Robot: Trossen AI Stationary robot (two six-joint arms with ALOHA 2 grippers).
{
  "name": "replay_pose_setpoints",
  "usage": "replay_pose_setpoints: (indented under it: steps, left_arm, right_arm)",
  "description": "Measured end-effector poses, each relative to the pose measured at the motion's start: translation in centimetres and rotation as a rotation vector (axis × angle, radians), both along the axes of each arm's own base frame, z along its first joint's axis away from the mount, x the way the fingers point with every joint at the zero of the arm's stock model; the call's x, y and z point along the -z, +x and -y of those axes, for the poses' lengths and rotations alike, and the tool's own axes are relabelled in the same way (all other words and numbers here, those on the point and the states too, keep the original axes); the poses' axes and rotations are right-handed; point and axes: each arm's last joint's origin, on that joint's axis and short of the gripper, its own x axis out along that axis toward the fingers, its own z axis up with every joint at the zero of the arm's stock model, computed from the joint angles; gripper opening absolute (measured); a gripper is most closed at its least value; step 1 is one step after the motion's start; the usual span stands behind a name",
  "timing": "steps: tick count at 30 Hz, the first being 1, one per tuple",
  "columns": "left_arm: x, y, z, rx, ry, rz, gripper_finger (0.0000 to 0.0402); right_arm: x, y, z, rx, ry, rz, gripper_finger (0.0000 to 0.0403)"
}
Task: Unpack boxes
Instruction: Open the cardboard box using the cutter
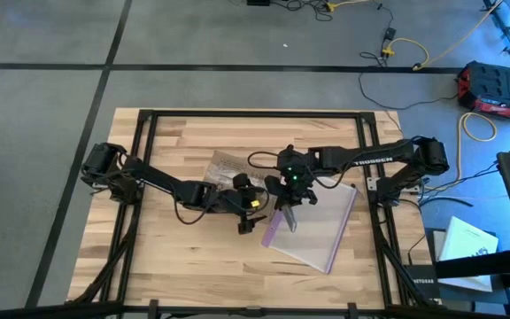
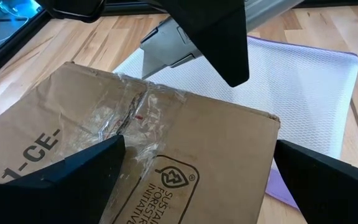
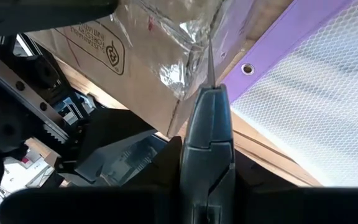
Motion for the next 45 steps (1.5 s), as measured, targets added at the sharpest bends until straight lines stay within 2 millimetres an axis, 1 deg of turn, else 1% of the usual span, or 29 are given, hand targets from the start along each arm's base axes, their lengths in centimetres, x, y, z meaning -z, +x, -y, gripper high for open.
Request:
replay_pose_setpoints:
  steps: [9,18,41,45]
  left_arm:
    - [-0.02,0.02,0.00,0.003,0.005,0.002,0.0400]
    - [-0.11,0.19,-0.64,-0.010,0.004,0.013,0.0400]
    - [-0.14,0.21,-0.68,-0.006,0.019,0.016,0.0400]
    - [-0.18,0.23,-0.70,-0.007,0.022,0.021,0.0400]
  right_arm:
    - [-0.05,0.06,0.00,0.001,0.010,0.006,0.0051]
    - [-0.14,0.16,-0.01,0.000,0.018,0.018,0.0051]
    - [0.01,0.00,0.01,-0.009,-0.006,0.008,0.0051]
    - [0.33,0.32,0.00,-0.016,0.005,0.015,0.0051]
